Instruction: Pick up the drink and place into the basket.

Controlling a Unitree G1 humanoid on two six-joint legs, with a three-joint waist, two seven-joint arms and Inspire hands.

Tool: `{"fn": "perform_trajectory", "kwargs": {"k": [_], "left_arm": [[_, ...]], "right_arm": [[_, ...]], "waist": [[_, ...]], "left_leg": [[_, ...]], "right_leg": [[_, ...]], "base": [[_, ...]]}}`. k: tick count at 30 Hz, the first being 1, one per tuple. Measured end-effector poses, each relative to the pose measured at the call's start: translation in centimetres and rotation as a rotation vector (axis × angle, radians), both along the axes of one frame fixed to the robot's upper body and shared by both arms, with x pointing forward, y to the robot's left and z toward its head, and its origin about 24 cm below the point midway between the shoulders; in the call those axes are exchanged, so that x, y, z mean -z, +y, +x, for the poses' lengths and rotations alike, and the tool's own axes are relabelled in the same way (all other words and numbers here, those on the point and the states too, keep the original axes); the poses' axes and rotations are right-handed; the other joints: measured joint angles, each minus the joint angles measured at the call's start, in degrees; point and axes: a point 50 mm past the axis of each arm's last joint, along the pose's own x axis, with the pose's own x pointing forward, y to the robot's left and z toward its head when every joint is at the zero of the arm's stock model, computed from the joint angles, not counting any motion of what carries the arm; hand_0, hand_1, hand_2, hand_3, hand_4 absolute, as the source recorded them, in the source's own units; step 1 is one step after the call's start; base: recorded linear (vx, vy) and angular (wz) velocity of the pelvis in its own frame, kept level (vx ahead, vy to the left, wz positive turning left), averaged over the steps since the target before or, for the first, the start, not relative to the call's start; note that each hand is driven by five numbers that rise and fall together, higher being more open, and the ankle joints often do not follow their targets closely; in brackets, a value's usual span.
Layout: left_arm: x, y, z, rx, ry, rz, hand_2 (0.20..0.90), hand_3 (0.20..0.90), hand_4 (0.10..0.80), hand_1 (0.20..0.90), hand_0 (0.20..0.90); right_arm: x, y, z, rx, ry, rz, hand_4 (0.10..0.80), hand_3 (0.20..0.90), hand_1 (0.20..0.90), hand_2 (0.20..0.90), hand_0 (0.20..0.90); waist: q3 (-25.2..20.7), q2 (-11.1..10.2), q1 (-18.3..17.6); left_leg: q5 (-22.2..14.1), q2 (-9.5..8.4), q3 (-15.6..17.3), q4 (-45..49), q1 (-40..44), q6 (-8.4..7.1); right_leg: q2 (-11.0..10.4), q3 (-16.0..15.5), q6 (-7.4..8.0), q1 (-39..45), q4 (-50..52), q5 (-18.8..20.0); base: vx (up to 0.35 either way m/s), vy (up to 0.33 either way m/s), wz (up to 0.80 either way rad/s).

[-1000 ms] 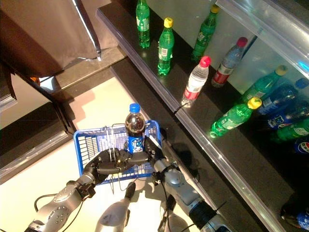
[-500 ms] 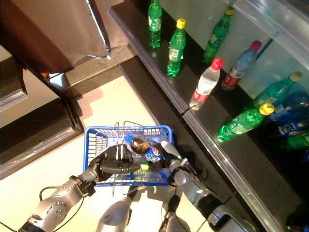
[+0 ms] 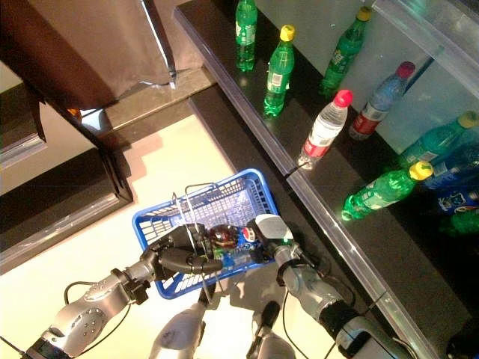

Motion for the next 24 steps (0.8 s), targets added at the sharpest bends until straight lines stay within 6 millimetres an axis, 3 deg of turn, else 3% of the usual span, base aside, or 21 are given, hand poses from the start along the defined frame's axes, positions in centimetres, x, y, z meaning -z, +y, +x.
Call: {"fn": "perform_trajectory", "kwargs": {"k": [6, 13, 19, 24], "left_arm": [[-0.1, -0.1, 0.0, 0.004, 0.022, -0.039, 0.3, 0.2, 0.1, 0.3, 0.3], [-0.9, -0.8, 0.5, 0.03, 0.013, -0.088, 0.3, 0.2, 0.1, 0.3, 0.3], [-1.5, -4.2, 0.8, 0.181, 0.024, -0.111, 0.3, 0.2, 0.1, 0.3, 0.3], [-1.6, -5.5, 0.8, 0.236, 0.034, -0.112, 0.3, 0.2, 0.1, 0.3, 0.3]], "right_arm": [[0.0, 0.2, 0.1, -0.018, 0.015, -0.012, 0.1, 0.2, 0.3, 0.3, 0.3], [-0.3, 2.0, 1.3, -0.125, 0.084, -0.128, 0.1, 0.2, 0.3, 0.3, 0.3], [-0.5, 4.1, 2.8, -0.142, 0.138, -0.211, 0.1, 0.2, 0.3, 0.3, 0.3], [-2.1, 6.4, 4.2, -0.154, 0.125, -0.21, 0.1, 0.2, 0.3, 0.3, 0.3]], "waist": [[0.0, 0.0, 0.2], [0.0, 0.0, 0.6], [0.1, 0.2, 2.0], [0.3, 0.6, 2.5]], "left_leg": [[0.0, 0.04, -0.1, 0.0, 0.2, 0.0], [0.1, -0.31, -0.4, 0.1, -0.2, 0.03], [0.2, -0.81, -2.2, 1.1, -3.2, 0.05], [0.3, -1.43, -2.4, 1.3, -4.0, 0.21]], "right_leg": [[0.1, 0.0, -0.02, 0.3, 0.0, 0.0], [0.1, -0.2, -0.02, -0.1, 0.0, 0.0], [-0.1, -1.9, 0.03, -1.6, 0.0, 0.0], [-0.5, -2.0, 0.28, -2.3, 0.0, 0.1]], "base": [[0.0, 0.0, 0.0], [-0.041, 0.032, 0.01], [-0.024, 0.026, 0.15], [-0.009, 0.031, 0.03]]}}
